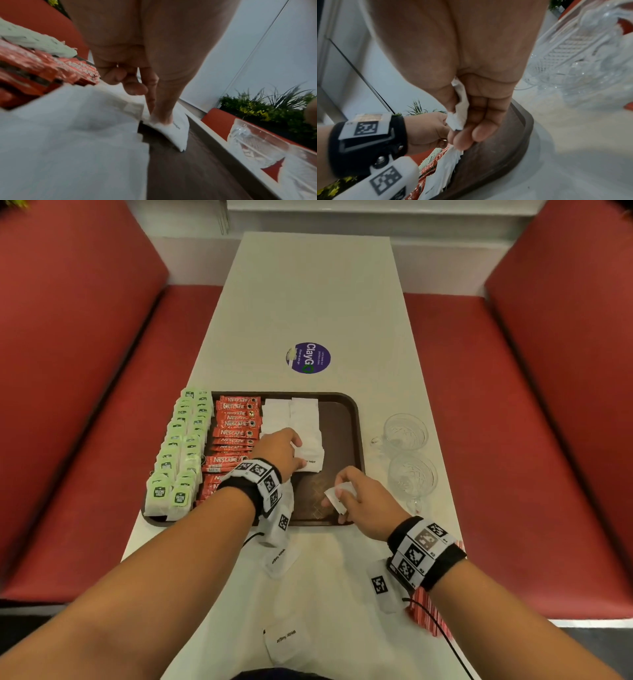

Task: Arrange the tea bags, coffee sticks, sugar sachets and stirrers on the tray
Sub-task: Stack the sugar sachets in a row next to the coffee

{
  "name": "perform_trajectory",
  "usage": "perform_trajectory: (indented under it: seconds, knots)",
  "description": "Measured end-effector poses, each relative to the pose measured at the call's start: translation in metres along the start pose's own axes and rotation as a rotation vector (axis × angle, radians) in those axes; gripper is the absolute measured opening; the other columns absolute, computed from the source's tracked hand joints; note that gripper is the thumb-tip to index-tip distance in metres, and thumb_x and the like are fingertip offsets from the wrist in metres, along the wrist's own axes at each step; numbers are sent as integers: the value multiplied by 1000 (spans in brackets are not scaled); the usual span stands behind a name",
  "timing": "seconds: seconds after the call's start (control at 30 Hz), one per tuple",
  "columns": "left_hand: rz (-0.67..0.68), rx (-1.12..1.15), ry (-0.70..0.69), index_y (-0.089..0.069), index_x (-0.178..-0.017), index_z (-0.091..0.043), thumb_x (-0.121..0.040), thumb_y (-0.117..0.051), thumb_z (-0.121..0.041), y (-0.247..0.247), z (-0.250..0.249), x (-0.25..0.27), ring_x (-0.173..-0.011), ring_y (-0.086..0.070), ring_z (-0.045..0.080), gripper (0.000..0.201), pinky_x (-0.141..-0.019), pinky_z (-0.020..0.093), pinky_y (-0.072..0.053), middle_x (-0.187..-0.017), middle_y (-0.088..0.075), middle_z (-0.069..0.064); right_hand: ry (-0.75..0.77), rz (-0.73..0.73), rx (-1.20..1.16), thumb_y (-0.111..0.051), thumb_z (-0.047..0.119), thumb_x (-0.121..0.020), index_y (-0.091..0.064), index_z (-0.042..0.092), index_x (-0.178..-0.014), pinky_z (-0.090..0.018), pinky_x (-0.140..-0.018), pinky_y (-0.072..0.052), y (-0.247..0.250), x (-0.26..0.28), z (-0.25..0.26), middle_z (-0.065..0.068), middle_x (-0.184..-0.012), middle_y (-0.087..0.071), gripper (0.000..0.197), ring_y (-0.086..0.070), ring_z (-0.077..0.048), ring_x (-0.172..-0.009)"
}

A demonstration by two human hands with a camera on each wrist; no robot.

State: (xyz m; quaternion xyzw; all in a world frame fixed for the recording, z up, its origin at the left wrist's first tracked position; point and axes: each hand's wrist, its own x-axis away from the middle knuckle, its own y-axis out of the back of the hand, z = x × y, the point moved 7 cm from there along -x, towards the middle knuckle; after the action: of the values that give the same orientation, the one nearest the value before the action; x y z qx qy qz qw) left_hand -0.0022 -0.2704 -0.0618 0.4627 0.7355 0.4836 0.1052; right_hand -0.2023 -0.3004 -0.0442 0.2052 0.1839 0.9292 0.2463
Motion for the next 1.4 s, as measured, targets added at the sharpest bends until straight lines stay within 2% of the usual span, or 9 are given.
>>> perform_trajectory:
  seconds: [0.23,0.33,0.43,0.57,0.73,0.9,1.03,1.2,1.4]
  knots:
    - [-27,-103,83,-56,-113,-19,-79,-80,-23,-6,-1,-12,-96,-62,27,42,-85,38,-54,-106,-62,8,55,-65,136,-51,22,-103,-50,22,-102,-13,-56,-43,7,-8,-4,15,-78,-59,2,-57,-1,-66]
    - [-34,-157,55,-52,-118,-15,-79,-78,-20,-2,-7,-14,-99,-61,27,48,-82,36,-52,-109,-62,9,47,-61,146,-52,24,-102,-51,23,-100,-23,-57,-47,5,-12,-11,4,-81,-61,2,-58,-10,-66]
    - [-11,-191,-9,-54,-112,-17,-80,-76,-29,-3,-23,-17,-98,-60,26,41,-79,33,-49,-106,-62,6,41,-67,122,-51,23,-102,-52,23,-99,-30,-61,-49,4,-13,-13,2,-80,-62,3,-57,-13,-67]
    - [122,-389,-112,-62,-106,-14,-84,-69,-47,-22,-48,-24,-95,-62,25,40,-81,35,-52,-102,-65,5,56,-91,108,-53,21,-101,-55,20,-98,-26,-65,-46,2,-15,-10,3,-84,-59,4,-55,-11,-71]
    - [130,-503,-102,-64,-103,-10,-87,-68,-42,-25,-52,-36,-90,-63,25,37,-69,30,-45,-102,-67,8,14,-90,53,-52,16,-101,-57,19,-105,-17,-60,-46,4,-14,-10,4,-79,-60,7,-57,-5,-64]
    - [147,-447,-115,-64,-101,-12,-88,-63,-51,-22,-51,-31,-89,-60,22,41,-73,31,-47,-98,-65,5,-23,-69,-71,-49,8,-101,-56,19,-105,-20,-56,-51,5,-11,-12,-10,-77,-70,14,-61,-5,-57]
    - [116,-99,-240,-63,-85,-25,-91,-55,-59,-2,-64,-6,-79,-59,11,35,-70,29,-45,-81,-62,-6,-35,-80,-129,-47,10,-103,-50,13,-103,-24,-57,-53,6,-11,-13,-15,-75,-72,4,-67,-21,-60]
    - [352,-50,-396,-70,-88,-29,-79,-72,-58,-7,-68,35,-76,-61,7,31,-70,27,-52,-81,-67,-10,-28,-86,-226,-44,19,-106,-43,12,-107,-43,-61,-59,5,-12,-14,-19,-87,-70,7,-71,-35,-67]
    - [395,-128,-395,-73,-96,-22,-84,-72,-45,-14,-51,44,-71,-61,12,26,-67,31,-50,-77,-66,-6,-14,-42,-141,-50,20,-104,-44,21,-101,-32,-51,-53,1,-12,-11,-6,-76,-71,7,-69,-26,-57]
